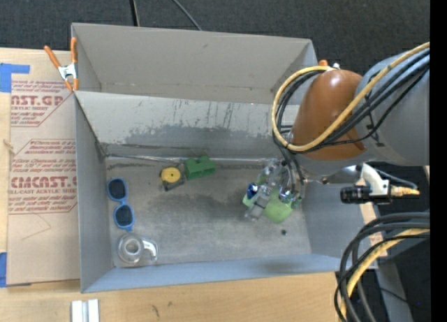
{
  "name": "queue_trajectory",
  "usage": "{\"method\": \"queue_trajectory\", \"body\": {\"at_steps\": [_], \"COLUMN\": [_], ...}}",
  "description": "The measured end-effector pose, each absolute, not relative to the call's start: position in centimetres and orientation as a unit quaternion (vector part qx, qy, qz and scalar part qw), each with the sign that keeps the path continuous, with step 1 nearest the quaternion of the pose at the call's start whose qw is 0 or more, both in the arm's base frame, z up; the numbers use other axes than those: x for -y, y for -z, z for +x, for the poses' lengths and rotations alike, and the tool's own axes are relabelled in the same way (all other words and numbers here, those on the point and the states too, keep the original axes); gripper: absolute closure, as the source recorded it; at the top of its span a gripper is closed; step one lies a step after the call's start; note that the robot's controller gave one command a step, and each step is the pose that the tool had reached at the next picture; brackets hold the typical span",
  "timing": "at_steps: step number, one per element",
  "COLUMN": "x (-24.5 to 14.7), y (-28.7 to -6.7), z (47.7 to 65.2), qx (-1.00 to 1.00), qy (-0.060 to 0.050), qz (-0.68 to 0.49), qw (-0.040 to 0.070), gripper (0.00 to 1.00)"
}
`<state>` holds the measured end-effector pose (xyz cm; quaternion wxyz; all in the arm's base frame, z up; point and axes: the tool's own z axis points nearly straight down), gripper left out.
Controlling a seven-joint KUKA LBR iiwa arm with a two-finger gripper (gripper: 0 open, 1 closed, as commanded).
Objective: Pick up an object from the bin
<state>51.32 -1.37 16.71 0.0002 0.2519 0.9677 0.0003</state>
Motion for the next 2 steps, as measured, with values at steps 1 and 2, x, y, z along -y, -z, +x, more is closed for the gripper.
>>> {"method": "queue_trajectory", "body": {"at_steps": [1, 2], "x": [1.3, 1.3], "y": [-16.8, -18.4], "z": [51.3, 51.4], "qx": [-0.968, -0.968], "qy": [0.000, -0.001], "qz": [0.252, 0.251], "qw": [0.000, 0.001], "gripper": [1.00, 1.00]}}
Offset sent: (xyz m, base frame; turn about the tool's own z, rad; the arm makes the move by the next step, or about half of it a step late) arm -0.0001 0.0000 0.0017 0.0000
